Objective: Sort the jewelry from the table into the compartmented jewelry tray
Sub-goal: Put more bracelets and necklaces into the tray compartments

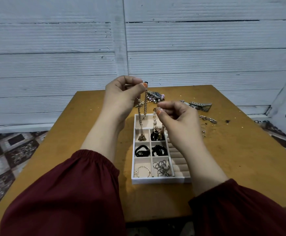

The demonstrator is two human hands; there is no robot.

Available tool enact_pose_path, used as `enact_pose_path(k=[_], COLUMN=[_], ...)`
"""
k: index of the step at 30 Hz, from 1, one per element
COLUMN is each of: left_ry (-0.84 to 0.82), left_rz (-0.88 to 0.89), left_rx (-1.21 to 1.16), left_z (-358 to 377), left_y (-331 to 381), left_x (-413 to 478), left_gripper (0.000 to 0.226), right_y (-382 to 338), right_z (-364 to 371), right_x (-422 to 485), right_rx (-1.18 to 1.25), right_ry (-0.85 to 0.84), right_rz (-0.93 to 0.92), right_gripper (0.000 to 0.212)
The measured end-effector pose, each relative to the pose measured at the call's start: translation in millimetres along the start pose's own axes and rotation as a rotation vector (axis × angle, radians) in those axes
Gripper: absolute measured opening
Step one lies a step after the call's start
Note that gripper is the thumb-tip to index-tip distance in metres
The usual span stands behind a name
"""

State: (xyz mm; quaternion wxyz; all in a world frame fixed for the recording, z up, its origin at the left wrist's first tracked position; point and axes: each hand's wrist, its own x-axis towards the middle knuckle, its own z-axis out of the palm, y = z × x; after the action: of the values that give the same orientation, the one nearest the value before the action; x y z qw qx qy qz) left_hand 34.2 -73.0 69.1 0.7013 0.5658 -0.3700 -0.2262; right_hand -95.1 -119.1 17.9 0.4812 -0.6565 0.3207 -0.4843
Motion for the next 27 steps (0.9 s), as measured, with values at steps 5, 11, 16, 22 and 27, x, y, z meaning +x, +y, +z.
enact_pose_path(k=[5,11,16,22,27], left_ry=[-0.010,-0.008,0.016,0.024,0.037], left_rz=[-0.024,-0.045,-0.077,-0.116,-0.163], left_rx=[-0.003,-0.033,-0.047,-0.050,-0.087], left_z=[-0.2,-2.8,-4.7,-2.9,-1.4], left_y=[-8.8,-18.0,-26.0,-33.2,-35.4], left_x=[-3.3,-7.2,-12.2,-17.8,-24.8], left_gripper=[0.014,0.016,0.017,0.018,0.014], right_y=[-0.5,-0.4,0.3,0.0,-1.0], right_z=[-2.5,-4.5,-3.7,-5.4,-7.5], right_x=[-0.9,-2.9,-4.2,-3.7,-4.5], right_rx=[0.007,0.001,0.001,-0.004,-0.002], right_ry=[-0.001,0.002,0.000,0.015,0.024], right_rz=[-0.005,-0.010,0.015,0.001,0.012], right_gripper=[0.020,0.021,0.022,0.019,0.018])
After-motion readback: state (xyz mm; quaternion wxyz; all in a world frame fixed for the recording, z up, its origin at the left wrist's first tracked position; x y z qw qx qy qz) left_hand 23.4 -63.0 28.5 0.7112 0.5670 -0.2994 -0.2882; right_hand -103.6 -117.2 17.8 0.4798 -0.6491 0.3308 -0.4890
